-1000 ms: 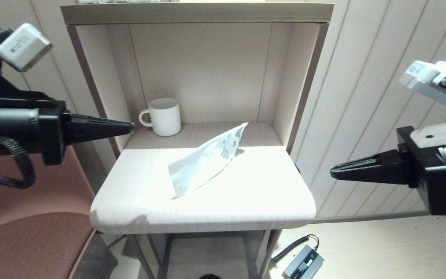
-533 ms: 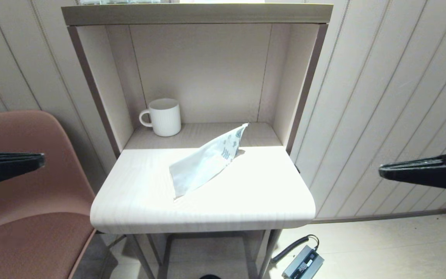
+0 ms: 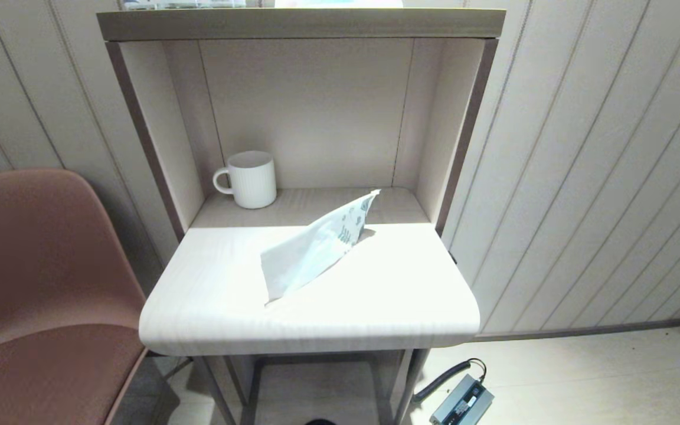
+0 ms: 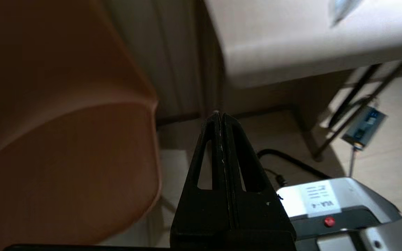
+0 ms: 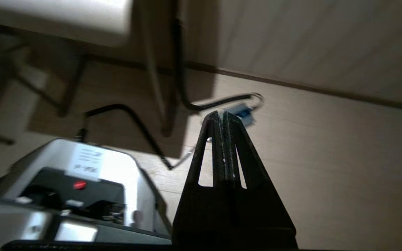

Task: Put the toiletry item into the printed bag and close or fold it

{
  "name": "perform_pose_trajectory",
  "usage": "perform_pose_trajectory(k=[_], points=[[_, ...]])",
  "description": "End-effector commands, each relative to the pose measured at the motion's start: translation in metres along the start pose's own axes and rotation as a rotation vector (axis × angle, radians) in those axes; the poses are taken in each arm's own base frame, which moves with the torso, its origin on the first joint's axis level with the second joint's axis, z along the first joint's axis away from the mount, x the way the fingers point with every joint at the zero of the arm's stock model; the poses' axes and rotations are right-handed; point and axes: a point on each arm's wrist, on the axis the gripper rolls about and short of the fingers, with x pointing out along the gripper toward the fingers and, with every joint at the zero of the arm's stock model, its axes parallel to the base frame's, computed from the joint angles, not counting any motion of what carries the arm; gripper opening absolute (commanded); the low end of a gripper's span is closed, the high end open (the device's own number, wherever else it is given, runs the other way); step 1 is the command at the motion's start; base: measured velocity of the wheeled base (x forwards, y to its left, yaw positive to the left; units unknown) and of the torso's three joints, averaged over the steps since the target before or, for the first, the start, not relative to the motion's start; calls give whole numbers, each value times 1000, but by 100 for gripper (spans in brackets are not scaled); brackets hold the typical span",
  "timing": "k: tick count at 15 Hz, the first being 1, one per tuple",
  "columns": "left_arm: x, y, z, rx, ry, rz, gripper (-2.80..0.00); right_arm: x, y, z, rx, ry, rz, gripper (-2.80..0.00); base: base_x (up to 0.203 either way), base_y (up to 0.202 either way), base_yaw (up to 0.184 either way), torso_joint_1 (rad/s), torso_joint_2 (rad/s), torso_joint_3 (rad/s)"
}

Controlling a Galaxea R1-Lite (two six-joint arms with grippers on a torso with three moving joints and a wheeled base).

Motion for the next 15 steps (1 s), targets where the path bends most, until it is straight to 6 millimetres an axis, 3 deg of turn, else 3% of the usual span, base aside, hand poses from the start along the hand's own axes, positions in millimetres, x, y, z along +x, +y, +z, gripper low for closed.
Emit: perform_pose_trajectory(k=[1, 4, 8, 10, 12, 15], points=[[-1, -1, -45, -97, 22, 110, -280, -19, -8, -59, 50, -57, -230, -280, 0, 0, 0, 0, 0, 0], [17, -4, -66, -150, 104, 139, -280, -14, 0, -101, 125, -44, -472, -280, 0, 0, 0, 0, 0, 0], [22, -8, -76, -193, 135, 223, -280, 21, 3, -144, 50, -112, -400, -280, 0, 0, 0, 0, 0, 0], [23, -8, -77, -176, 144, 228, -280, 24, 6, -149, -4, -187, -270, -280, 0, 0, 0, 0, 0, 0], [18, -11, -84, -160, 118, 279, -280, 23, 7, -150, -3, -212, -263, -280, 0, 0, 0, 0, 0, 0], [15, -18, -121, -89, 52, 295, -280, 18, 7, -153, 6, -278, -249, -280, 0, 0, 0, 0, 0, 0]])
